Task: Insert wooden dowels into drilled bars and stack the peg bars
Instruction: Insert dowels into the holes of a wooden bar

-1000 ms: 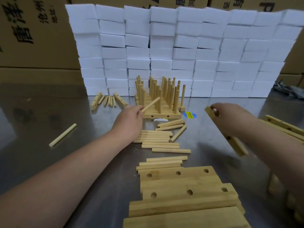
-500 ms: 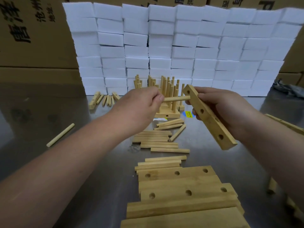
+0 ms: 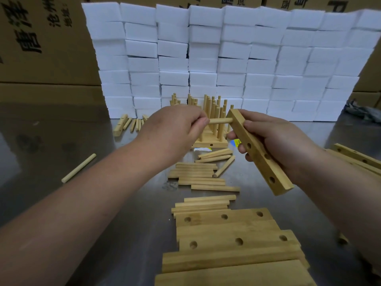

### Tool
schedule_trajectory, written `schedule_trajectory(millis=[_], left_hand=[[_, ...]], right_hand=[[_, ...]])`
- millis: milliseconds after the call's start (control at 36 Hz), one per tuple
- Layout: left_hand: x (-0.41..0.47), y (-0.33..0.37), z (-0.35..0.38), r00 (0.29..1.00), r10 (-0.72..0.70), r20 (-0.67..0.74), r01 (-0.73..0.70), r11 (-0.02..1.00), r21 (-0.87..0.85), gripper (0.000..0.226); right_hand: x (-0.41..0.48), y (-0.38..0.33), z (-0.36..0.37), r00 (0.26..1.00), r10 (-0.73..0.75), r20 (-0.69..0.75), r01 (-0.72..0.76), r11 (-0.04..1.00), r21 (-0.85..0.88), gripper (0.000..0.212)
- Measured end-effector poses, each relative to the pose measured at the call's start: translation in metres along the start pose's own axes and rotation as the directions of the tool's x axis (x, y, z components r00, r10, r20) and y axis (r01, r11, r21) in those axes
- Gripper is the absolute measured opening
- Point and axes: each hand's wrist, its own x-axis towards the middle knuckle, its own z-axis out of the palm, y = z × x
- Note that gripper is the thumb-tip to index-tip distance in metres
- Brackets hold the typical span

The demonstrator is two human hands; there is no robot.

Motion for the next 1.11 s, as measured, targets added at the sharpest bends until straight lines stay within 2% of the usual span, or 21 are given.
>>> schedule_trajectory(millis=[194,444,556,639,750,861,917,1000,1056,1111], left_hand=[[-0.002,0.002,0.004,1.0,0.012,0.015,-0.012,1.0,0.012,0.003],[-0.008,0.001,0.012,0.999,-0.047,0.018,0.048,0.997,-0.061,0.005],[-0.01,0.004,0.017,0.994,-0.098,0.041,0.103,0.984,-0.148,0.009],[-0.01,0.005,0.017,0.99,-0.13,0.049,0.137,0.97,-0.201,0.021],[-0.008,0.005,0.019,0.949,-0.282,0.137,0.314,0.853,-0.417,0.027],[-0.005,0.006,0.019,0.908,-0.363,0.21,0.418,0.746,-0.518,0.03],[-0.003,0.006,0.017,0.901,-0.388,0.192,0.428,0.727,-0.537,0.029],[0.0,0.005,0.01,0.902,-0.42,0.097,0.412,0.774,-0.481,0.027],[0.004,-0.001,0.004,0.886,-0.462,0.025,0.417,0.774,-0.476,0.026],[0.007,-0.009,-0.003,0.853,-0.521,-0.024,0.437,0.739,-0.513,0.026]], right_hand=[[-0.001,0.001,0.001,0.998,-0.043,-0.038,0.039,0.994,-0.105,0.032],[-0.006,0.005,0.003,0.996,-0.079,-0.045,0.069,0.98,-0.184,0.033],[-0.006,0.008,0.005,0.994,-0.096,-0.044,0.084,0.973,-0.217,0.032],[-0.007,0.009,0.004,0.995,-0.088,-0.047,0.075,0.972,-0.223,0.031],[-0.008,0.008,0.005,0.99,-0.126,-0.07,0.107,0.968,-0.229,0.032],[-0.008,0.004,0.005,0.994,-0.094,-0.063,0.078,0.973,-0.215,0.035],[-0.008,0.003,0.005,0.998,-0.062,-0.014,0.057,0.971,-0.23,0.038],[-0.008,0.005,0.007,0.999,-0.009,0.053,0.023,0.963,-0.269,0.042],[-0.008,0.008,0.009,1.0,0.009,0.018,-0.004,0.956,-0.294,0.042],[-0.007,0.011,0.01,1.0,-0.01,-0.019,0.003,0.939,-0.343,0.032]])
